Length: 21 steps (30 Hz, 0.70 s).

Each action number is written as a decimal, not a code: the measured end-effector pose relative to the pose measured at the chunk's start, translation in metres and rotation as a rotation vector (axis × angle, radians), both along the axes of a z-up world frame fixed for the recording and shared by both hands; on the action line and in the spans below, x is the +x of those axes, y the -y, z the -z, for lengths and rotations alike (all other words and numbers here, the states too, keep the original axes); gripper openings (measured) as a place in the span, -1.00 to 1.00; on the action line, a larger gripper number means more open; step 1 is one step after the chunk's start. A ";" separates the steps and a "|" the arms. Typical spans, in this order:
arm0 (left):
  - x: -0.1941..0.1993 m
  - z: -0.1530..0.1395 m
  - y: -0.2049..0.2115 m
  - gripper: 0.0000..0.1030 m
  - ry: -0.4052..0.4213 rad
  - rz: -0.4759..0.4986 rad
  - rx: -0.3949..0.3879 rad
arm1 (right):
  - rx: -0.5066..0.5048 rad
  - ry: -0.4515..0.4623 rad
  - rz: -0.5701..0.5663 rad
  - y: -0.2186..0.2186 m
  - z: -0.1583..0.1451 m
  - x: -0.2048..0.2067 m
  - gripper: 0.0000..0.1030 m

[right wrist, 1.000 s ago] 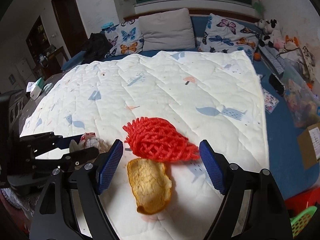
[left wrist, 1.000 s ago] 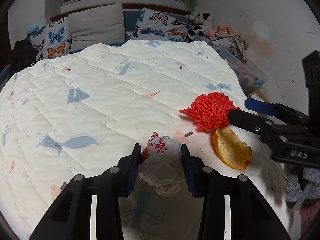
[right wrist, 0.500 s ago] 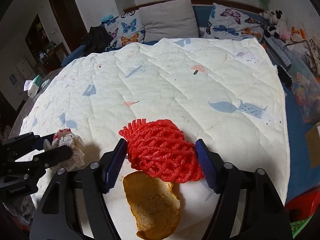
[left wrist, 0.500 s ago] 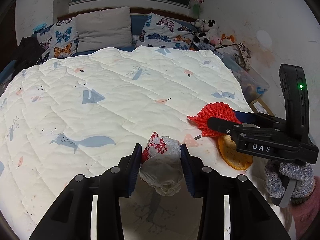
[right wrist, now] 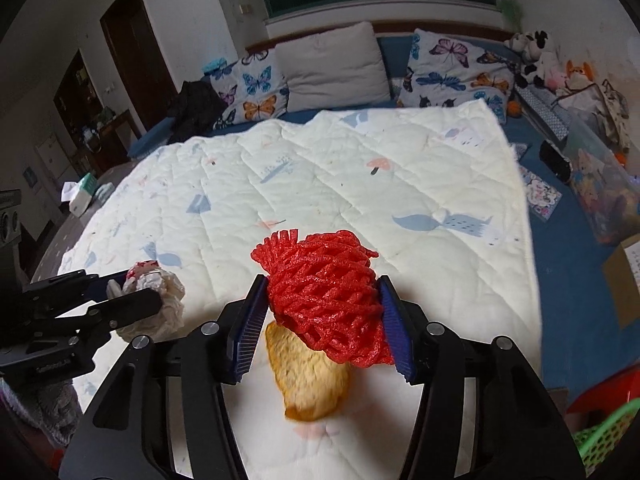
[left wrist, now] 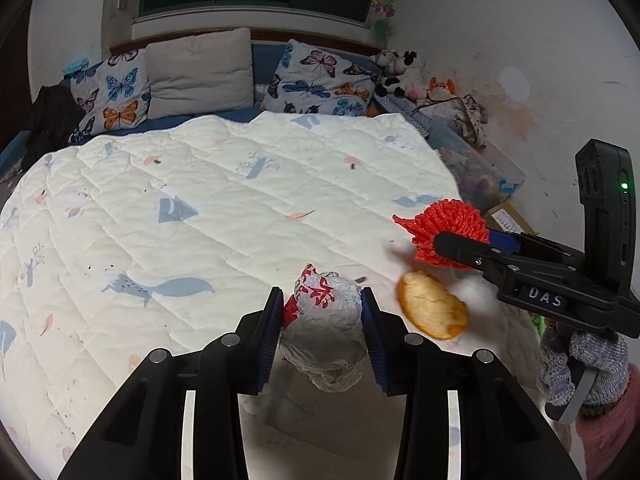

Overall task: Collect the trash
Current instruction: 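Carry the crumpled bag and red foam net over the green basket with both tools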

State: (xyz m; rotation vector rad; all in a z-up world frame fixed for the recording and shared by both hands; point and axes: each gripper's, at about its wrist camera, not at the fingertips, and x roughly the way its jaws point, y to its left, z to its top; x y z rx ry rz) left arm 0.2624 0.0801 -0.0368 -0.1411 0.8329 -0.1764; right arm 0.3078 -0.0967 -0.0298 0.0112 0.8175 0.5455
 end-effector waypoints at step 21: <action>-0.061 -0.024 0.081 -0.26 0.053 0.151 -0.004 | 0.020 0.053 0.136 0.088 -0.026 -0.101 0.07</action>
